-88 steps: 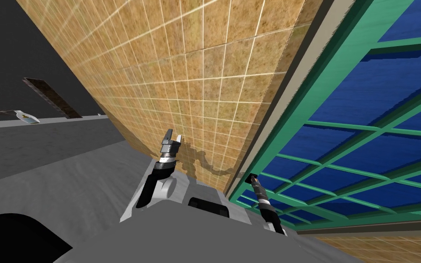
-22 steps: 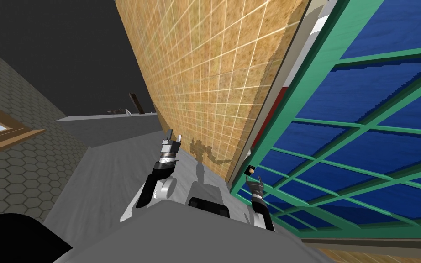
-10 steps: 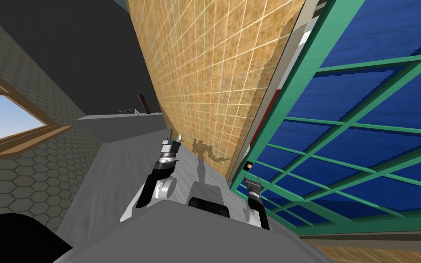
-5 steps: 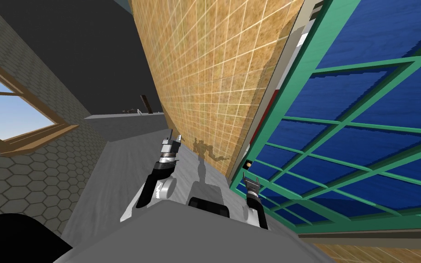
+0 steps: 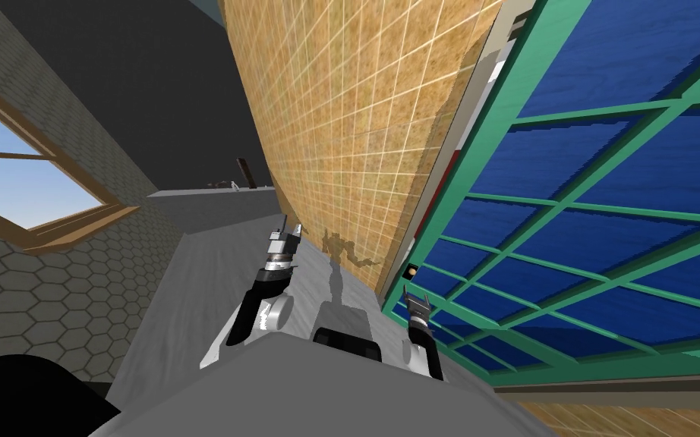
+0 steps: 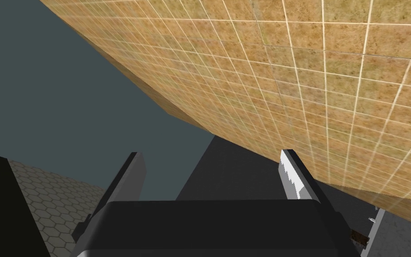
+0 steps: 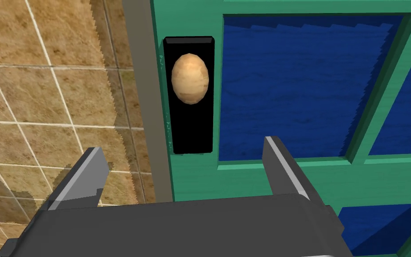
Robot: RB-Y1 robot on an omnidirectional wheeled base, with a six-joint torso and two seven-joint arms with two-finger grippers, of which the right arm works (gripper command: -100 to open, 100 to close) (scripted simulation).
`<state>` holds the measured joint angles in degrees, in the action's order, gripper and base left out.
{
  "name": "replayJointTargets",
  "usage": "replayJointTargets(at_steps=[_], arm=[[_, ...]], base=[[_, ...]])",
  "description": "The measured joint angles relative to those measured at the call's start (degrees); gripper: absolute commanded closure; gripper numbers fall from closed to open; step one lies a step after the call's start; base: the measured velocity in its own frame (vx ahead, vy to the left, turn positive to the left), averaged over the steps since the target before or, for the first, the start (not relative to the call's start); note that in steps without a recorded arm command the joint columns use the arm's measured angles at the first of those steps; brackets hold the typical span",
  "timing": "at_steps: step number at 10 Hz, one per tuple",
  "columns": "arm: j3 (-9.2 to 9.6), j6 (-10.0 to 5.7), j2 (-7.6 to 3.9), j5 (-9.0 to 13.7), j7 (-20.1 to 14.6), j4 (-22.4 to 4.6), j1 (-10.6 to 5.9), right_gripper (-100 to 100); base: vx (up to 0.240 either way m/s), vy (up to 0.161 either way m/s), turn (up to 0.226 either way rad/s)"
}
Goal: Pull the door open
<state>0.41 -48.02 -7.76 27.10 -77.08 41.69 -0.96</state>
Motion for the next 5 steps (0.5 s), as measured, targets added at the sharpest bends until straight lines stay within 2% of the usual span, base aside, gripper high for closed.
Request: replayJointTargets(at_steps=[1,2,3,5], arm=[[-0.02,0.17,0.16,0.16,-0.98,0.4,0.16,-100],[-0.03,0.22,0.17,0.18,-1.19,0.46,0.18,-100],[-0.21,0.19,-0.6,0.38,-1.76,0.61,0.81,-100],[-0.43,-0.74,-2.58,0.7,-4.04,-1.16,0.79,-100]], base=[[-0.012,-0.008,0.004],[0.137,0.019,0.134],[0.191,0.024,0.094],[0.197,0.012,0.078]])
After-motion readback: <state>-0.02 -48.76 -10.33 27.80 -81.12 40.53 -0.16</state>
